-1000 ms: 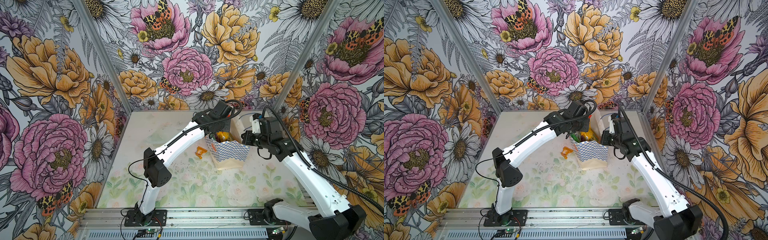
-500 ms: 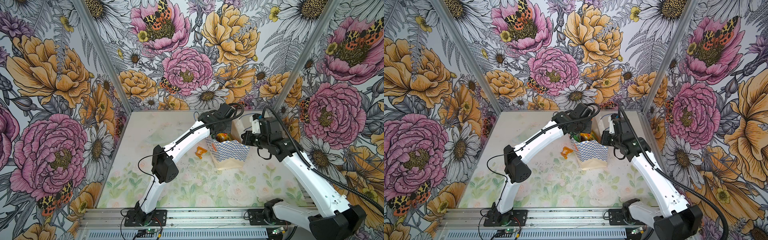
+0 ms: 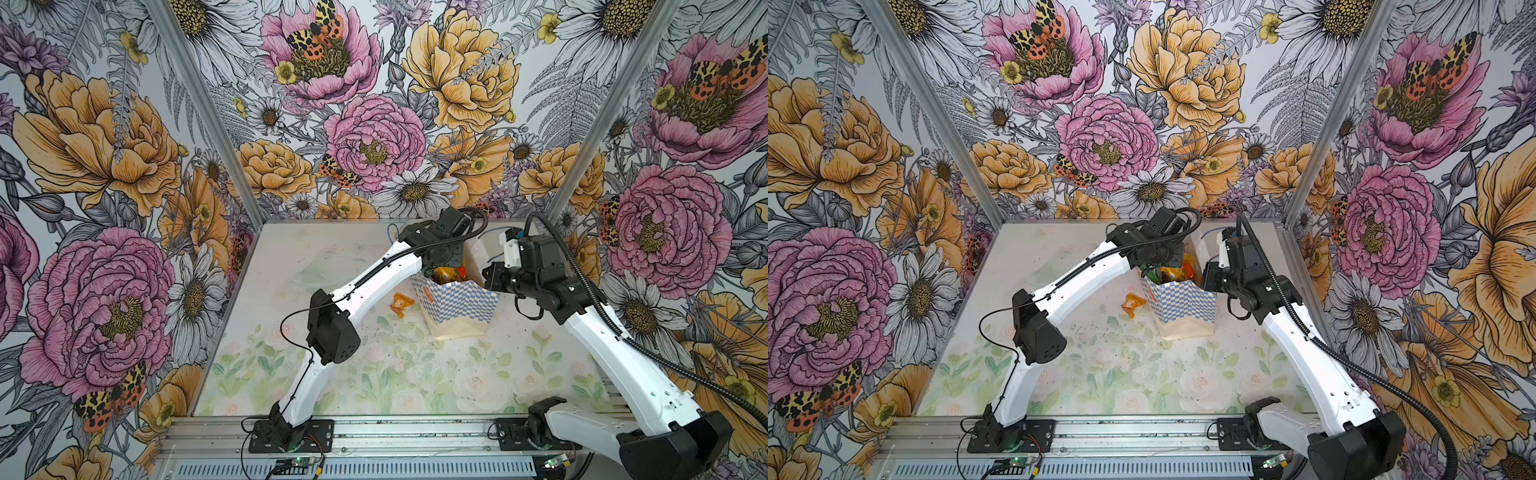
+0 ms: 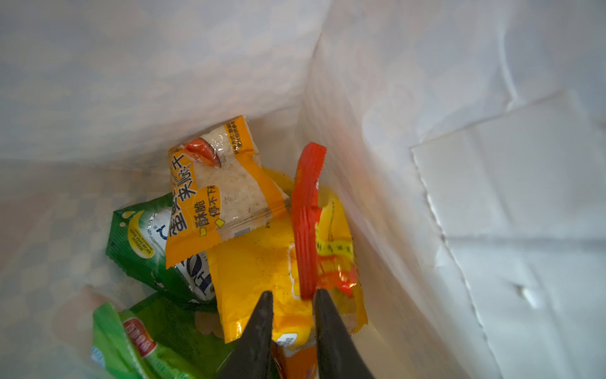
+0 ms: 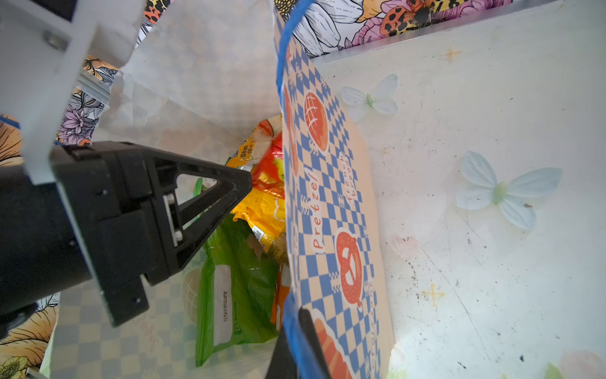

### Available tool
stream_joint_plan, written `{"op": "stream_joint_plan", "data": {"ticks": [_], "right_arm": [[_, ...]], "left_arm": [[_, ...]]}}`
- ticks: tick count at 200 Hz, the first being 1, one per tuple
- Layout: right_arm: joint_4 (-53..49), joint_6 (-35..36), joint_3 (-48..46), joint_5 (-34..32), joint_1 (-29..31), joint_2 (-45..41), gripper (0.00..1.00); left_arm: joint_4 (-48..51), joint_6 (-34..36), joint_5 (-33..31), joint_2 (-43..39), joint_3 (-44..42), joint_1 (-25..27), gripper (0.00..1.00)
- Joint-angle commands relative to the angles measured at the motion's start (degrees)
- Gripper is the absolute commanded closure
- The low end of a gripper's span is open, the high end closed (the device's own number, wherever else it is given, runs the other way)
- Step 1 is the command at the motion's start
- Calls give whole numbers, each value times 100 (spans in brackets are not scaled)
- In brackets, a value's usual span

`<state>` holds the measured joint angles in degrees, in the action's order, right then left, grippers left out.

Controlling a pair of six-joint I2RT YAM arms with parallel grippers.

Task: Place the snacks into the paper bag
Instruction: 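Withdraw the left gripper from the bag down to the small orange candy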

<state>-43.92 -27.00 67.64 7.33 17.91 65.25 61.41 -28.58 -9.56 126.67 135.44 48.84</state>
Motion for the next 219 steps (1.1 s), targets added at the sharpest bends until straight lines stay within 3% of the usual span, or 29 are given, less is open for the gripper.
{"op": "stream_joint_plan", "data": {"ticks": [1, 101, 139, 219], "right_arm": [[237, -33, 4, 120, -8, -175, 100], [235, -27, 30, 110, -9, -171, 100], [229, 1, 47, 67, -7, -171, 100], [226, 19, 35, 40, -21, -176, 100]], "left_arm": [[28, 45, -104, -225, 119, 3, 72], [20, 382, -30, -1127, -292, 219, 52], [-19, 1025, -201, -1729, -573, 480, 39], [-1904, 1439, -325, -4186, -3496, 536, 20]]}}
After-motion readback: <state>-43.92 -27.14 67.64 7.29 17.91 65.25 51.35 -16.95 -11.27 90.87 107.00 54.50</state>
